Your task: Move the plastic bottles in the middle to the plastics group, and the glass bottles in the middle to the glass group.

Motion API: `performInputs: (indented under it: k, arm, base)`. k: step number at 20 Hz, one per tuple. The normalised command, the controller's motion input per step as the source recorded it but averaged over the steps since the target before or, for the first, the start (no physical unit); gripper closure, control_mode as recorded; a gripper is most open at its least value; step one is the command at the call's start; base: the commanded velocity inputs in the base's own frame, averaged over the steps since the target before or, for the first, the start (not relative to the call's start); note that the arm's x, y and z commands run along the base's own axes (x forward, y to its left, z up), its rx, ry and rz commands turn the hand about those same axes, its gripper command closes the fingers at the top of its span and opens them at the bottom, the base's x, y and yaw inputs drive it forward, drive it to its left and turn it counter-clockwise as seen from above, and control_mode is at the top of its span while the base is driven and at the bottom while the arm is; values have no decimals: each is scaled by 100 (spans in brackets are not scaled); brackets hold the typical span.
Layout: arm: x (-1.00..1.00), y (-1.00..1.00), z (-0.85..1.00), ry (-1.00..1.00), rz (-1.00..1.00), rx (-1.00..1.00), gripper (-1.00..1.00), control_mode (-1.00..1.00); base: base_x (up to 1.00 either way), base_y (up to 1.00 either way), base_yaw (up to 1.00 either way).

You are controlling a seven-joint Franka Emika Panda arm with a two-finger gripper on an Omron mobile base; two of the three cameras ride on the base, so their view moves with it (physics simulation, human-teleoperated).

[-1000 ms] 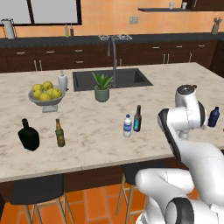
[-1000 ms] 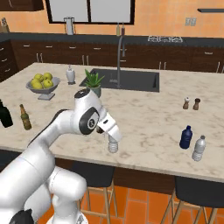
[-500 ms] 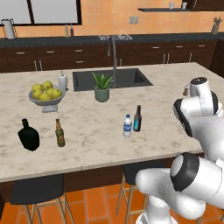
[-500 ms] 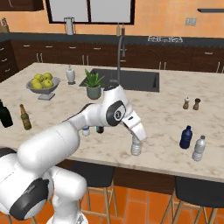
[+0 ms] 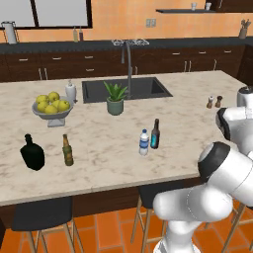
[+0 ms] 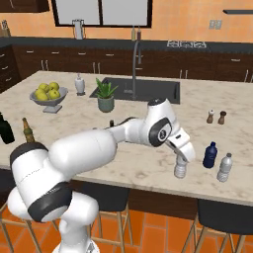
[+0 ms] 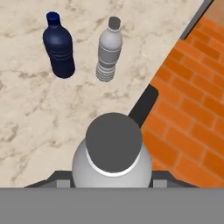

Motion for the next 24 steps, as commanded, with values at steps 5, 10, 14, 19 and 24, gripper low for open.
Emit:
performInputs:
  k: [5, 10, 14, 19, 24]
  arm:
    - [22, -51, -20, -10, 0, 1, 100, -100]
    - [29, -26, -33, -18, 0, 3, 100, -100]
    - [24, -25, -31, -7, 0, 0, 100, -100]
    - [32, -20, -20, 0, 0, 0, 100, -100]
    - [20, -9, -29, 0, 0, 6, 100, -100]
  base:
    - [0, 0, 0]
    - [0, 0, 0]
    - [0, 0, 0]
    - [0, 0, 0]
    - [0, 0, 0]
